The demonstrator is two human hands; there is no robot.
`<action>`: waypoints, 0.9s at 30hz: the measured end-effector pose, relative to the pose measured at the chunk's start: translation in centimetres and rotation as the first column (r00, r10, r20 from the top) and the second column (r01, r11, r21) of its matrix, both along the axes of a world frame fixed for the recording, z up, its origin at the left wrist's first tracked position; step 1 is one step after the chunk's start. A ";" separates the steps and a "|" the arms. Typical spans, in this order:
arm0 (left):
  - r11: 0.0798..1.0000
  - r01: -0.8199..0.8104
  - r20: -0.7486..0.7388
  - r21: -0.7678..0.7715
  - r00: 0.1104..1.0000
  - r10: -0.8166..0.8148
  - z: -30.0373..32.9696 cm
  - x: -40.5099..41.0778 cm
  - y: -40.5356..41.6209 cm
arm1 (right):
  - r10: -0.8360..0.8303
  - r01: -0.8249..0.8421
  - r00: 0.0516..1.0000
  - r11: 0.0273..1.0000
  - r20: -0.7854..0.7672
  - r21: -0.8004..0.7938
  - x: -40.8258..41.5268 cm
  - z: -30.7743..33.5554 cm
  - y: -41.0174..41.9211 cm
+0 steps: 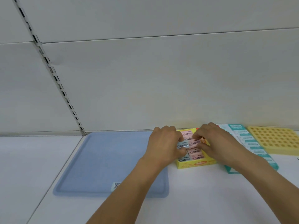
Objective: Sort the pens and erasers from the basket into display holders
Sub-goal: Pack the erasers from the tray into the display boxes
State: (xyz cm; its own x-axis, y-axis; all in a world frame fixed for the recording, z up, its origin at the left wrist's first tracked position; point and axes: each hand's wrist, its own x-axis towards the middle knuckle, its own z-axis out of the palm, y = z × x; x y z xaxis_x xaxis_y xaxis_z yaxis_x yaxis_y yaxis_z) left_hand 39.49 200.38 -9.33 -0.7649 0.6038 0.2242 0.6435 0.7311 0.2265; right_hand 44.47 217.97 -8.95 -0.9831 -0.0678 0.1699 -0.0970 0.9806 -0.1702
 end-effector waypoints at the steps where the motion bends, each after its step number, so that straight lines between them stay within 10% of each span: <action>1: 0.999 -0.003 -0.018 -0.043 1.000 0.002 -0.2 -0.3 0.0 | 0.002 -0.002 1.000 1.000 -0.003 -0.011 -0.1 0.0 0.0; 16: 0.995 -0.059 0.104 0.081 0.993 0.051 -2.4 -0.6 -0.4 | -0.001 -0.001 0.997 1.000 -0.075 -0.024 0.0 -2.0 -0.4; 21: 0.888 -0.098 0.375 0.450 0.923 -0.088 -0.6 -0.8 -5.2 | 0.073 -0.098 0.974 0.989 -0.213 -0.110 0.3 -1.5 -2.1; 27: 0.922 -0.231 0.489 0.311 0.871 0.053 -0.4 1.7 -16.0 | 0.366 -0.371 0.927 0.878 -0.074 -0.303 1.1 -1.3 -9.3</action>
State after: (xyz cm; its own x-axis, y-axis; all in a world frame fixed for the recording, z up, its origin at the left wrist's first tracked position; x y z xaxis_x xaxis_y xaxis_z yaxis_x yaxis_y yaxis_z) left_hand 41.24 184.36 -9.71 -0.9027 0.4303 -0.0032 0.2936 0.6213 0.7265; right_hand 45.54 208.69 -10.24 -0.8945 -0.3673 0.2550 -0.4461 0.7727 -0.4516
